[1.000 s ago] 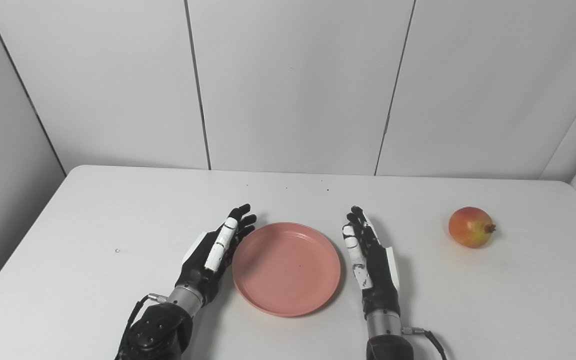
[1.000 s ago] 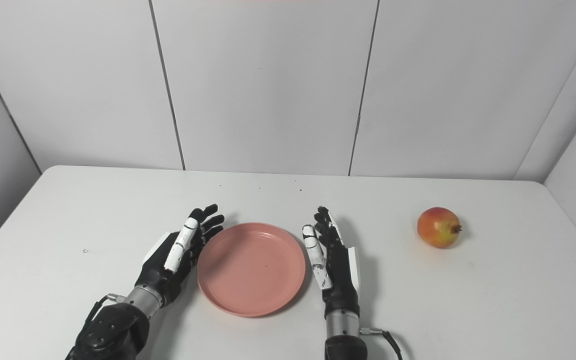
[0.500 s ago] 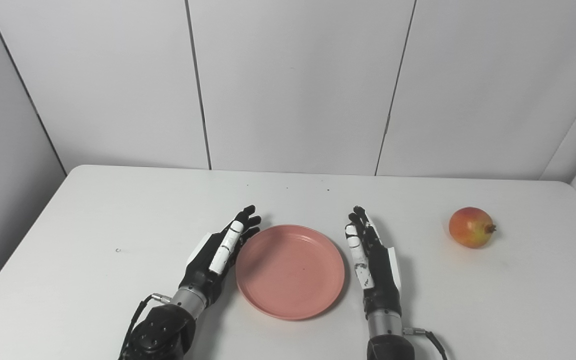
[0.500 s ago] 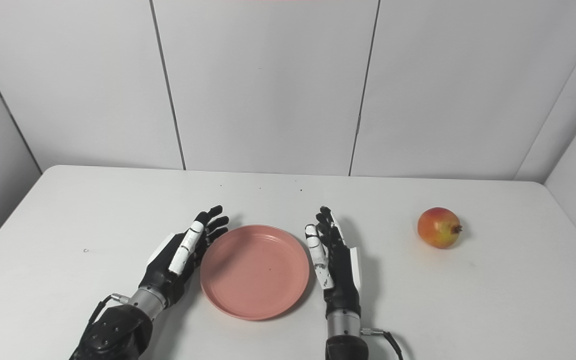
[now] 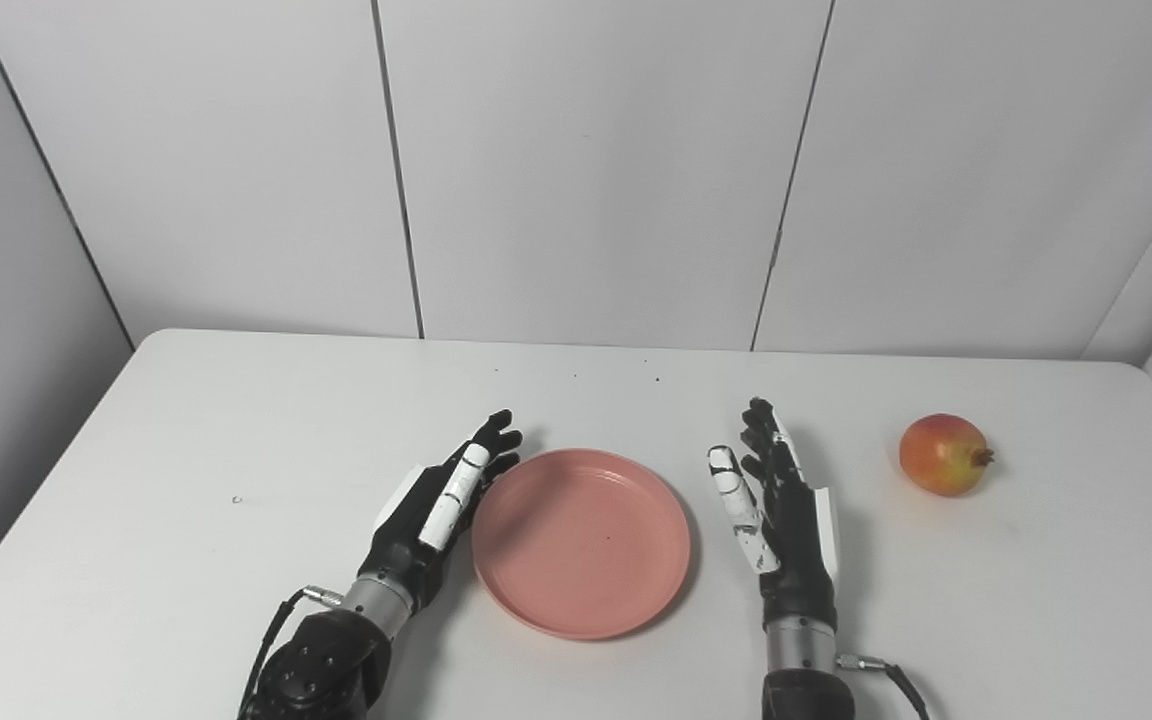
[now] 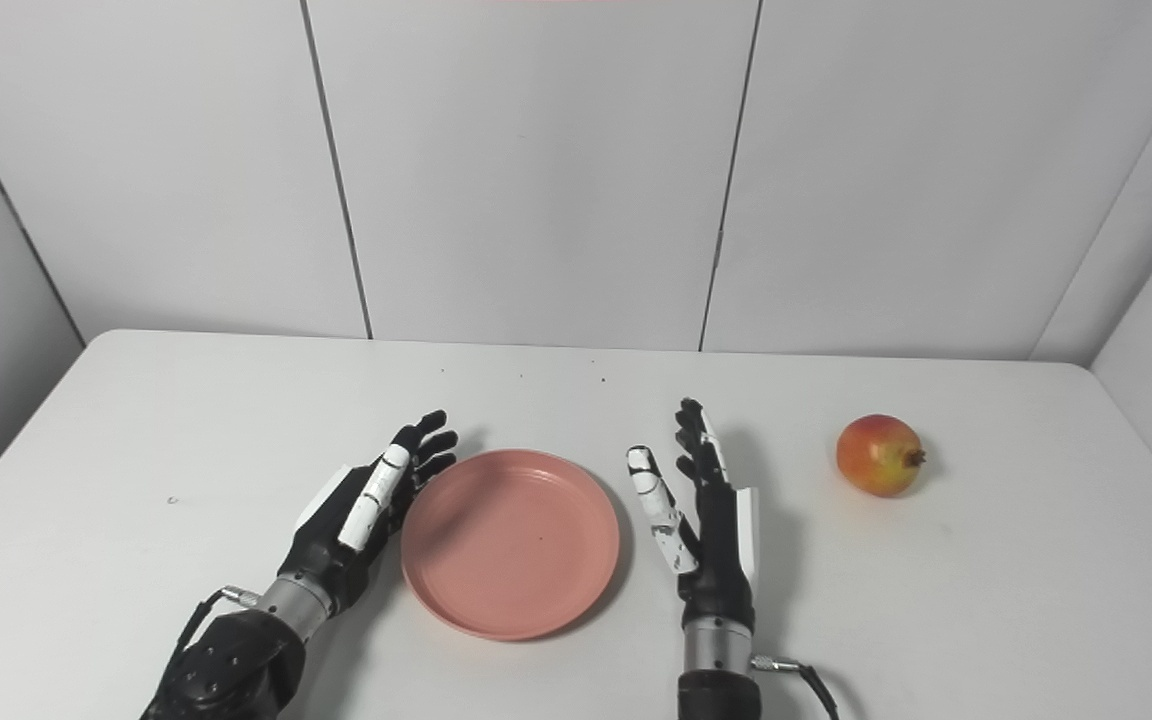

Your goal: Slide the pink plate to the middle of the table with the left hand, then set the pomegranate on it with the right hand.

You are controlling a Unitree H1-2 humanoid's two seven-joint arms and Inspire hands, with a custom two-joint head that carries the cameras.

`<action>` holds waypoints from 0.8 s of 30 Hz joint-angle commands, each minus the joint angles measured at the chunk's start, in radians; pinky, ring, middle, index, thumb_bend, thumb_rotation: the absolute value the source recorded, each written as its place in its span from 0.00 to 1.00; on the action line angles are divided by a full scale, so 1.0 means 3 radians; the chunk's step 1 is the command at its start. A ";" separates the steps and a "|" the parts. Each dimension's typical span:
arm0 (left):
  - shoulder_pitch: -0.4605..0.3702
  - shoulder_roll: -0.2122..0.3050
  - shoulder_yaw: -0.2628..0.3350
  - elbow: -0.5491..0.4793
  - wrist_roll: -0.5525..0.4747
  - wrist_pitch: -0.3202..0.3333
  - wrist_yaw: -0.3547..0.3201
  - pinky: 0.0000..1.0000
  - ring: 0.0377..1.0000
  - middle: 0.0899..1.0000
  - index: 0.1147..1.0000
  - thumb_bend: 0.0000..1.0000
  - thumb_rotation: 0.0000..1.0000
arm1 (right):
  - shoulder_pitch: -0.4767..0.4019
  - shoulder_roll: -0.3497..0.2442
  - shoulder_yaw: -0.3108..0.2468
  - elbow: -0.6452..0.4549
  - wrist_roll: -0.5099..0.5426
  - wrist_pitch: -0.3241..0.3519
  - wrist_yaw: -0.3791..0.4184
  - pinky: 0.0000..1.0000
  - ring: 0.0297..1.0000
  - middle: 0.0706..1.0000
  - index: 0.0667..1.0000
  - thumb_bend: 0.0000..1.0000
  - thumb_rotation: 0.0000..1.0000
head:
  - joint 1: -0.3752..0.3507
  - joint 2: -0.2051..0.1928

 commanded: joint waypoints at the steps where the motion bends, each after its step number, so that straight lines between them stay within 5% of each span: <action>1: -0.0049 0.0020 0.0000 -0.0006 -0.0012 -0.0064 -0.0060 0.92 0.94 0.94 0.95 0.60 1.00 | -0.0098 -0.0002 0.0006 -0.0137 -0.0085 -0.0109 -0.0063 0.85 0.89 0.88 0.88 0.54 0.80 | 0.0003 -0.0017; 8: -0.0038 0.0098 0.0069 0.0026 -0.0081 -0.0093 -0.0133 0.93 0.95 0.95 0.95 0.59 1.00 | -0.0135 -0.0020 -0.0052 -0.0266 -0.0222 0.0020 -0.0139 0.88 0.90 0.87 0.87 0.57 0.81 | -0.0461 -0.0095; 15: -0.0096 0.0138 0.0137 0.0330 -0.0211 -0.0370 -0.0273 0.94 0.95 0.95 0.95 0.60 1.00 | -0.0224 -0.0105 -0.0079 -0.0276 -0.0561 0.0075 -0.0306 0.83 0.87 0.86 0.87 0.63 0.76 | -0.0570 -0.0132; 24: -0.0091 0.0142 0.0136 0.0353 -0.0211 -0.0386 -0.0297 0.94 0.95 0.95 0.96 0.58 1.00 | -0.0396 -0.0344 -0.0169 -0.0241 -0.0649 0.0058 -0.0345 0.80 0.85 0.87 0.88 0.67 0.64 | -0.0605 -0.0156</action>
